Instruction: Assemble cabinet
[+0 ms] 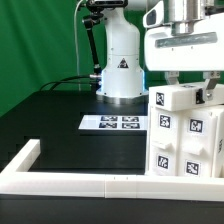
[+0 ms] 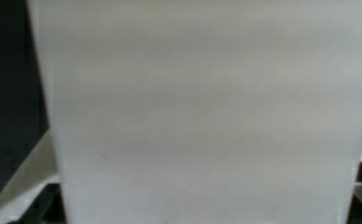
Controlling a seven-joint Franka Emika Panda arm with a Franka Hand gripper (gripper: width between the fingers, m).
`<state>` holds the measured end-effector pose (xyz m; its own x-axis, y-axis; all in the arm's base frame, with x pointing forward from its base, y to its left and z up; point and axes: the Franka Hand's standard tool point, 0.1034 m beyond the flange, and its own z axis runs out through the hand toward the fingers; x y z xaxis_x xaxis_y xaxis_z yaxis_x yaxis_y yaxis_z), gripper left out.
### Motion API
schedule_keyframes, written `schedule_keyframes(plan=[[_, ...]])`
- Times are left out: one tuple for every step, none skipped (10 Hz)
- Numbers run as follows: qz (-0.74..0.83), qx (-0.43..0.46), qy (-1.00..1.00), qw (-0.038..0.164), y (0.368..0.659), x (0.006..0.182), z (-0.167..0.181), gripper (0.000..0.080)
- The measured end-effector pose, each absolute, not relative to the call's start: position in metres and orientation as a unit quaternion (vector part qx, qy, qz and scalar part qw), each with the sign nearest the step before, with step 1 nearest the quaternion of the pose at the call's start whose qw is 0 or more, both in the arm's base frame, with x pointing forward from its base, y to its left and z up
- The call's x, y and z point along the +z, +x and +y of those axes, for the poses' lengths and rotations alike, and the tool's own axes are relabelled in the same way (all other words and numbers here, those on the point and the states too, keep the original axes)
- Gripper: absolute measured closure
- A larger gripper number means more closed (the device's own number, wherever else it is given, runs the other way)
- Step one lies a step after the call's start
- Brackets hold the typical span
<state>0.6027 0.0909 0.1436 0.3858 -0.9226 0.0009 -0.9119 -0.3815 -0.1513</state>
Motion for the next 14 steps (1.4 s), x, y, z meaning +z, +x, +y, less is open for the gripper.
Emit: schedule_keyframes(plan=[[0.575,-0.037,-0.815,0.066,0.603,0.143,0.092,0.0243],[0.594,-0.034,-0.801,0.068,0.602,0.143,0.091,0.0243],[0.593,-0.034,-0.801,0.069,0.602,0.143,0.092,0.0242],[0.590,-0.034,-0.804,0.071,0.603,0.144,0.092,0.0242],[0.587,-0.034,-0.805,0.077,0.604,0.150,0.091,0.0066],[0.586,-0.037,-0.805,0.085,0.605,0.159,0.091,0.0013],[0.586,-0.038,-0.804,0.092,0.606,0.167,0.092,0.0013],[0.586,-0.040,-0.804,0.097,0.605,0.174,0.093,0.0004],[0.585,-0.043,-0.804,0.101,0.605,0.180,0.095,0.0004],[0.575,-0.046,-0.810,0.102,0.606,0.183,0.095,0.0002],[0.560,-0.046,-0.821,0.099,0.605,0.179,0.095,0.0002],[0.558,-0.046,-0.822,0.099,0.605,0.178,0.095,0.0002],[0.527,-0.051,-0.843,0.095,0.605,0.178,0.094,0.0002],[0.442,-0.062,-0.891,0.086,0.606,0.179,0.094,0.0002]])
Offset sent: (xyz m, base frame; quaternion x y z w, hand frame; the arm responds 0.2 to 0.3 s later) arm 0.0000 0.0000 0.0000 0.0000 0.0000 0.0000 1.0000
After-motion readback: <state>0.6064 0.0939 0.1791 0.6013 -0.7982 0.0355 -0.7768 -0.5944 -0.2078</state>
